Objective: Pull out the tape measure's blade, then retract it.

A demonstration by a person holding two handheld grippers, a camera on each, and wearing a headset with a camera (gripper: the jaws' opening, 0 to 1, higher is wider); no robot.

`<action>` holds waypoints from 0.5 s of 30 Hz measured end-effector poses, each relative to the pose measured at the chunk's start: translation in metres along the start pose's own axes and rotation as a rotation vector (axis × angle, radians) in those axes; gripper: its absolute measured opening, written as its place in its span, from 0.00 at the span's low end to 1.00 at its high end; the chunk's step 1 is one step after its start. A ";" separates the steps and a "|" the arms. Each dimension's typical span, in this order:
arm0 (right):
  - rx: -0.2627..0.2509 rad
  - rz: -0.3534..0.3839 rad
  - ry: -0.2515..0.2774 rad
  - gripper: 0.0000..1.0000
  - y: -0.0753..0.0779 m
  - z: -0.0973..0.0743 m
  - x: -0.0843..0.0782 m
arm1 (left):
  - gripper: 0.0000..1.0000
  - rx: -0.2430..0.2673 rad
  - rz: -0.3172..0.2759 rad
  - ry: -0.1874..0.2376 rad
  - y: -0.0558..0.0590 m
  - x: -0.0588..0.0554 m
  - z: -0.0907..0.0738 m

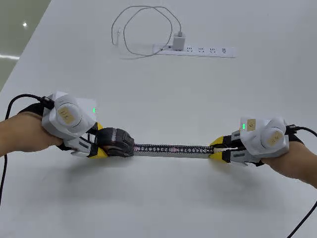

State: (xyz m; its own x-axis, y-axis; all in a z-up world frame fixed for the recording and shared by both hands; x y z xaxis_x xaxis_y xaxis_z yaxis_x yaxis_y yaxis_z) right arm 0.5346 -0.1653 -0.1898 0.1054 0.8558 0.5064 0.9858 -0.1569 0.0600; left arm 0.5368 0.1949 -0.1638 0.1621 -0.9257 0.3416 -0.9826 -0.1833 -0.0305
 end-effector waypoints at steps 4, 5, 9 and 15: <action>-0.001 0.005 -0.005 0.07 0.000 -0.002 -0.002 | 0.27 0.000 -0.001 0.000 0.000 0.000 0.000; -0.001 0.005 -0.006 0.07 0.000 -0.003 -0.003 | 0.27 0.000 -0.001 -0.001 0.000 0.000 0.000; -0.004 0.013 -0.010 0.07 -0.001 -0.006 -0.005 | 0.27 0.000 -0.002 -0.001 0.000 0.000 0.000; -0.007 0.021 -0.017 0.07 0.000 -0.009 -0.007 | 0.27 0.000 -0.002 -0.001 0.000 0.000 0.000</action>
State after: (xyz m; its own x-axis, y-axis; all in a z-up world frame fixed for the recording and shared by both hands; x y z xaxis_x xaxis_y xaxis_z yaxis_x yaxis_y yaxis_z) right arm 0.5324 -0.1758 -0.1856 0.1287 0.8603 0.4933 0.9824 -0.1786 0.0551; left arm 0.5371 0.1948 -0.1634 0.1643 -0.9257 0.3408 -0.9822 -0.1853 -0.0298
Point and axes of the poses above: the centre of the closed fingertips' face, and the gripper's own axes: z roughly forward along the fingers, y roughly to its right, x roughly out of its top, the point moved 10 cm from there along -z, roughly backward along the fingers, and after that the axes turned 10 degrees about -y, right-handed, at the moved point
